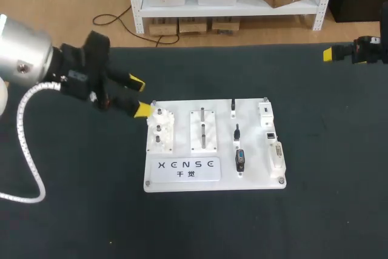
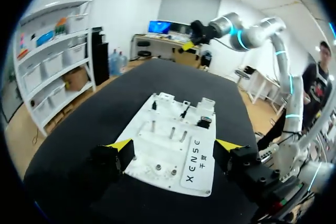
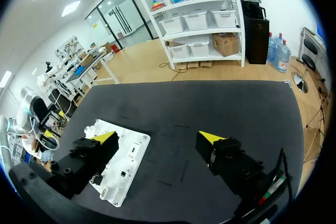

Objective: Insert the Ethernet cable into its matching sockets.

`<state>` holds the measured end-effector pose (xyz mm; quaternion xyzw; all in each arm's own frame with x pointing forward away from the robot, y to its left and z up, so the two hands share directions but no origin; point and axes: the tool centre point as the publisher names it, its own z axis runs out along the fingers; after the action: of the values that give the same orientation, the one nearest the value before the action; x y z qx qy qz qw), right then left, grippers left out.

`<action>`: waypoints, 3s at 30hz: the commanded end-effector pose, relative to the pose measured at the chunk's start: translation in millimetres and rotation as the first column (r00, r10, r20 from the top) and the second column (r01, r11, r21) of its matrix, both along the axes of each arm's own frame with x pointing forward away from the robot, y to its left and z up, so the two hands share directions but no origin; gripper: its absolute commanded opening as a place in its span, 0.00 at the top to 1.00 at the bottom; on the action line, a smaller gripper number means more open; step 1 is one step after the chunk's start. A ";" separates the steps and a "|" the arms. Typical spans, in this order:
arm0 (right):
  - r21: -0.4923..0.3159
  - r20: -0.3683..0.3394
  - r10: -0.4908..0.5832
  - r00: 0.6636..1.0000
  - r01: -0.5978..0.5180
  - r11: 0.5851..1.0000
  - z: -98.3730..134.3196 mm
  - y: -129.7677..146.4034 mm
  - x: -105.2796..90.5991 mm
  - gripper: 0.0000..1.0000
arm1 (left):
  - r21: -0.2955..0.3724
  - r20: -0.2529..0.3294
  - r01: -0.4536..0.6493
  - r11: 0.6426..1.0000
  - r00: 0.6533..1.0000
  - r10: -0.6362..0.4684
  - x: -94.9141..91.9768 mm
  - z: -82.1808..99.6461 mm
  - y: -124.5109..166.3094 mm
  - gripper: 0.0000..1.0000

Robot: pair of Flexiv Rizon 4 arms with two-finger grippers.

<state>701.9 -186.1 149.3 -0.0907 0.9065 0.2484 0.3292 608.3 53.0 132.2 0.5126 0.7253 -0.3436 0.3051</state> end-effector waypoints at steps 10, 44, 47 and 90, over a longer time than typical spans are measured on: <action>-0.001 0.000 0.000 1.000 0.000 1.000 0.3 0.0 -0.4 0.00 | -0.111 0.193 0.290 0.951 0.944 -0.266 -9.3 -21.9 -37.5 0.00; -0.001 0.000 0.000 1.000 0.000 1.000 0.3 0.0 -0.4 0.00 | -0.133 0.162 0.192 0.972 0.972 -0.170 -12.9 -73.5 -69.0 0.00; -0.001 0.000 0.000 1.000 0.000 1.000 0.3 0.0 -0.4 0.00 | -0.133 0.162 0.192 0.972 0.972 -0.170 -12.9 -73.5 -69.0 0.00; -0.460 -0.379 -0.366 0.850 0.171 0.872 -76.9 215.3 -48.9 0.00 | -0.133 0.162 0.192 0.972 0.972 -0.170 -12.9 -73.5 -69.0 0.00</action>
<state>649.1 19.4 76.9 0.0159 0.9826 0.1380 0.1232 595.5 -16.7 60.1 0.5775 0.6245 -0.3827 0.3606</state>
